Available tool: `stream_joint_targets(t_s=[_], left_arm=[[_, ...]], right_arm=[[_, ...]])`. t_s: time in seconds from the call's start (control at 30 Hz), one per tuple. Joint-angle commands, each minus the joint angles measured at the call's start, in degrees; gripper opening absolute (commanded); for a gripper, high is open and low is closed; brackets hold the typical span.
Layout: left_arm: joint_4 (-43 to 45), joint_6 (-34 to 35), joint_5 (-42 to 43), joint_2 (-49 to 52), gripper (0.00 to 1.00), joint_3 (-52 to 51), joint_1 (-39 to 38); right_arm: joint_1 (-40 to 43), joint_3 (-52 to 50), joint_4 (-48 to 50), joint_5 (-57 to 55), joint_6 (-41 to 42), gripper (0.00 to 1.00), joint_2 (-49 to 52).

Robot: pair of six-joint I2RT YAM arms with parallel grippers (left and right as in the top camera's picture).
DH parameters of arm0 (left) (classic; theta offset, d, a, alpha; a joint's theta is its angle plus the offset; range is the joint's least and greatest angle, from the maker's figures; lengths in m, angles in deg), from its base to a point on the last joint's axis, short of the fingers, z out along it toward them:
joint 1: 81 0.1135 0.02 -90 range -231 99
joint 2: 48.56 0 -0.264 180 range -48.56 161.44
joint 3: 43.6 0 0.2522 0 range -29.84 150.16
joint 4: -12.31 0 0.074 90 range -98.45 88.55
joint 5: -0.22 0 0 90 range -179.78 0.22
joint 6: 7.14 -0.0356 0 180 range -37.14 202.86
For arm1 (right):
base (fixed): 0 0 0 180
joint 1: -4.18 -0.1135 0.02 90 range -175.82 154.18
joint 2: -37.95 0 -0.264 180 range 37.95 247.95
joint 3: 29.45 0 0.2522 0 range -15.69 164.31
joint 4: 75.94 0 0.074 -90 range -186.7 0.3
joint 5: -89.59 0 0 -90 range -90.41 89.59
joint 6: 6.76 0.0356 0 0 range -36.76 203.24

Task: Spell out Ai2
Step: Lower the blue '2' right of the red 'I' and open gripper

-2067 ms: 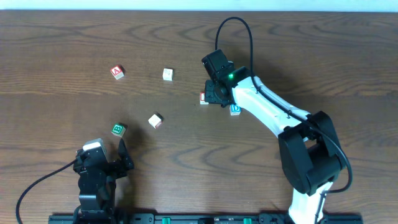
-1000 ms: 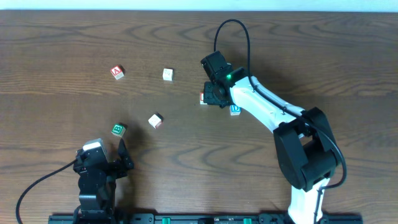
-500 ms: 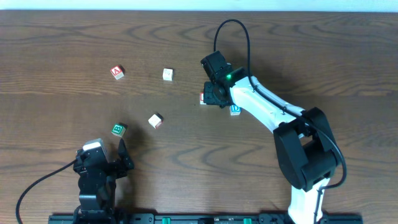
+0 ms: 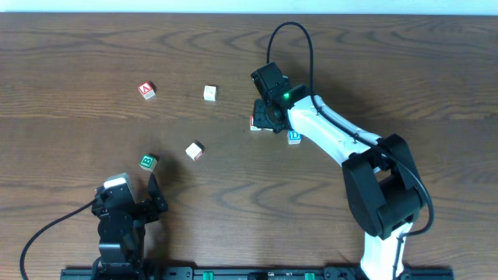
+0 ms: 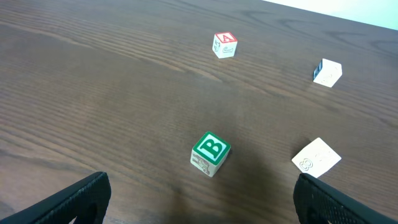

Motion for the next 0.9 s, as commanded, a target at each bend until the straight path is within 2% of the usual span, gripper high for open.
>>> stream_joint_targets(t_s=[0.0,0.33,0.47,0.53,0.67,0.87], left_arm=[[0.09,-0.42,-0.17,-0.26,0.95,-1.01,0.20],[0.09,-0.42,-0.17,-0.26,0.95,-1.01,0.20],[0.09,-0.42,-0.17,-0.26,0.95,-1.01,0.20],[0.09,-0.42,-0.17,-0.26,0.95,-1.01,0.20],[0.09,-0.42,-0.17,-0.26,0.95,-1.01,0.20],[0.09,-0.42,-0.17,-0.26,0.96,-1.01,0.20]], right_arm=[[0.59,0.98,0.31,-0.44,-0.70,0.34,0.70],[1.99,0.98,0.57,-1.11,-0.72,0.36,0.70],[2.91,1.11,2.36,-1.07,-0.72,0.32,0.68],[3.48,1.53,2.80,-1.09,-0.72,0.28,0.68],[4.87,1.97,2.16,-1.09,-0.68,0.03,0.68],[5.66,1.95,-0.79,-1.03,-0.72,0.01,0.68]])
